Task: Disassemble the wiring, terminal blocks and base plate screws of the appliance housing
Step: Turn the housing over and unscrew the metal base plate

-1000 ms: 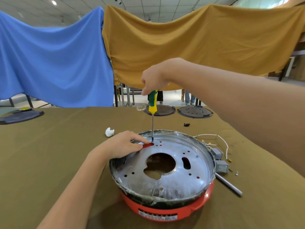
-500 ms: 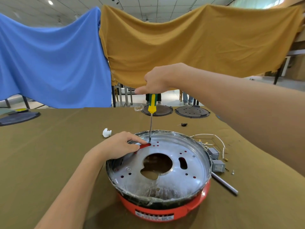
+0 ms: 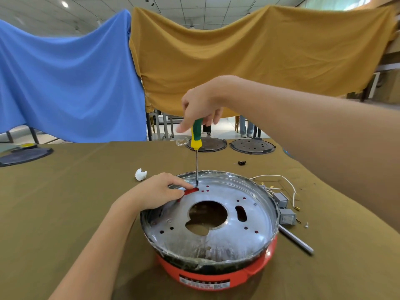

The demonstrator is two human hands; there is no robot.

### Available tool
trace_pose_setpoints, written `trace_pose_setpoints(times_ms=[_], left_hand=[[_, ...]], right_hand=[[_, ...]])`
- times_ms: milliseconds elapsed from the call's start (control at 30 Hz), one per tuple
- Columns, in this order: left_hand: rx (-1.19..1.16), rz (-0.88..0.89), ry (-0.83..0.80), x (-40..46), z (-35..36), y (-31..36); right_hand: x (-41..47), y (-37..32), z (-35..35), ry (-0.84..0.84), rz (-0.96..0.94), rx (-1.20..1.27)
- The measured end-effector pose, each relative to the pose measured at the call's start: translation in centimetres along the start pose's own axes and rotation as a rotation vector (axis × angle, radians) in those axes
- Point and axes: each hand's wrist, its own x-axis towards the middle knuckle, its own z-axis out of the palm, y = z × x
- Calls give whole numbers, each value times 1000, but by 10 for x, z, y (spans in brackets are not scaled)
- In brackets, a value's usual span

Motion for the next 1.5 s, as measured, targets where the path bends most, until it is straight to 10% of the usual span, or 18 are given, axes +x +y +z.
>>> trace_pose_setpoints(times_ms=[133, 467, 767, 1067, 1300, 1500], left_hand=[[6, -16, -6, 2, 0, -1], [-16, -7, 2, -1, 0, 0], [-20, -12, -1, 0, 1, -1], [-22, 13, -7, 2, 1, -2], [-16, 1, 4, 1, 2, -2], [-11, -5, -2, 2, 1, -2]], right_hand=[[5, -5, 9, 222, 113, -550], [3, -5, -1, 33, -153, 82], [7, -18, 5, 190, 56, -488], [-6, -13, -6, -67, -170, 61], [-3, -11, 12, 206, 154, -593], [-5, 18, 6, 116, 33, -334]])
